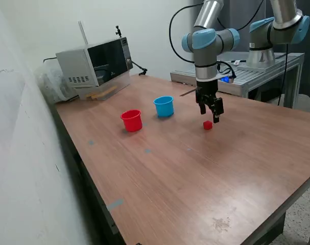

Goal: Place red objects in the red bin, and blue objects in the blue bin.

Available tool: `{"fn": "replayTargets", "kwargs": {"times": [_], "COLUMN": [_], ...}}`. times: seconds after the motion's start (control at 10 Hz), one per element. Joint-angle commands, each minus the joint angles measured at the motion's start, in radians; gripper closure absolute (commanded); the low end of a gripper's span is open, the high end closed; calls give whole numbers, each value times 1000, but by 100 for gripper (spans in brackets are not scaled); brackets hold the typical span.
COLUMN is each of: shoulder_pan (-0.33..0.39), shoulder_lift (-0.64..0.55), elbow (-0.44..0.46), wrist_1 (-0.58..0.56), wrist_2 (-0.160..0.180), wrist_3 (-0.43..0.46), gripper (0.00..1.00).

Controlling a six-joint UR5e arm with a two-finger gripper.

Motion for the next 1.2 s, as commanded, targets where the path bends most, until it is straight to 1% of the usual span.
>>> {"fn": "replayTargets", "kwargs": {"times": [0.0,0.7,0.8,1.1], "shoulder_pan": [1,-2,-5,-8], "shoulder_lift": [2,42,44,44], "elbow": [-3,-12,-12,-9], "wrist_1": [-18,-44,-47,-54], "wrist_2": [0,-2,-3,-3], "wrist_3": [0,-6,-6,-6], "gripper": [0,0,100,100]}}
